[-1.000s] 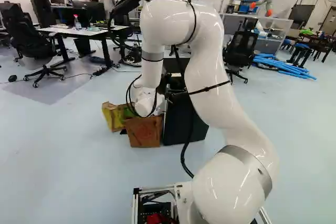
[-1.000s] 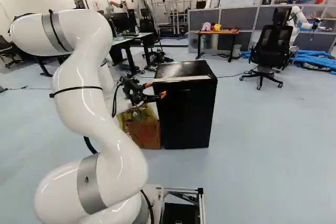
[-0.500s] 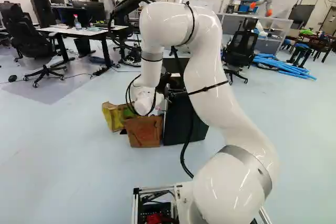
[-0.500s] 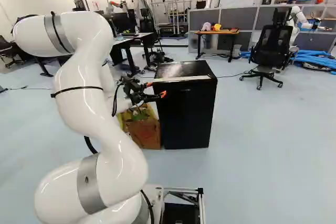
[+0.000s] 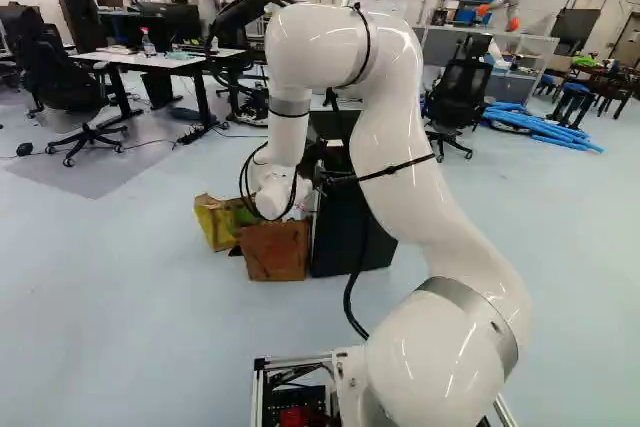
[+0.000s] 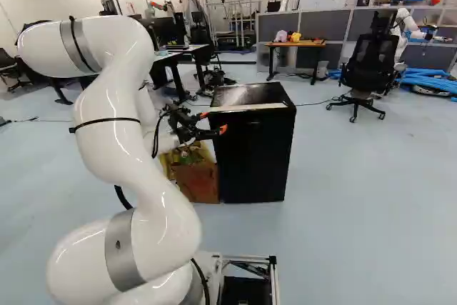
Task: Grab a drink from the fridge
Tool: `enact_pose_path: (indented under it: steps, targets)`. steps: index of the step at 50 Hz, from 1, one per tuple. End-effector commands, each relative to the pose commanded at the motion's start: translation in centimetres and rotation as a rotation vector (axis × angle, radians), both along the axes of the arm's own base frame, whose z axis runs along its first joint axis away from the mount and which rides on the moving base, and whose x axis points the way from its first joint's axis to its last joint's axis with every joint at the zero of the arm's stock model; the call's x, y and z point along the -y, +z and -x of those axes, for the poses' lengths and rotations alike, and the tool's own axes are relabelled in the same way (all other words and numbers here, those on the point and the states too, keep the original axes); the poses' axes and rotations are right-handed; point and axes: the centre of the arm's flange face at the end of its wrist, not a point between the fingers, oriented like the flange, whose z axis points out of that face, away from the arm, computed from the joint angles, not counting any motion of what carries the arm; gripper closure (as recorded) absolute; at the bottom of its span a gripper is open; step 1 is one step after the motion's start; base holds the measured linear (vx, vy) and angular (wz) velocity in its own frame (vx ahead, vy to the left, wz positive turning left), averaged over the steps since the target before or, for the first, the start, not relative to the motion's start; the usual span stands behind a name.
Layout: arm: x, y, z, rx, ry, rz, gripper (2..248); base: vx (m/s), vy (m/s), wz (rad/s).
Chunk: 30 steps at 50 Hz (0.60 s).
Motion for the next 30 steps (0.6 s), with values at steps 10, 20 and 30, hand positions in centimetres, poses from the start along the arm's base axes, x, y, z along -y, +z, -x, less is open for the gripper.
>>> enact_pose_path:
  steps: [10,20,30]
  targets:
    - [0.1,0.0,0.1,-0.001,-0.016,-0.001,3,-0.003,-0.003,-0.01]
    - [-0.2,0.0,0.9,-0.009,-0.004,0.003,3,-0.001,-0.002,-0.004]
    - [-0.6,0.1,2.1,-0.022,0.017,0.01,3,0.0,0.0,0.0]
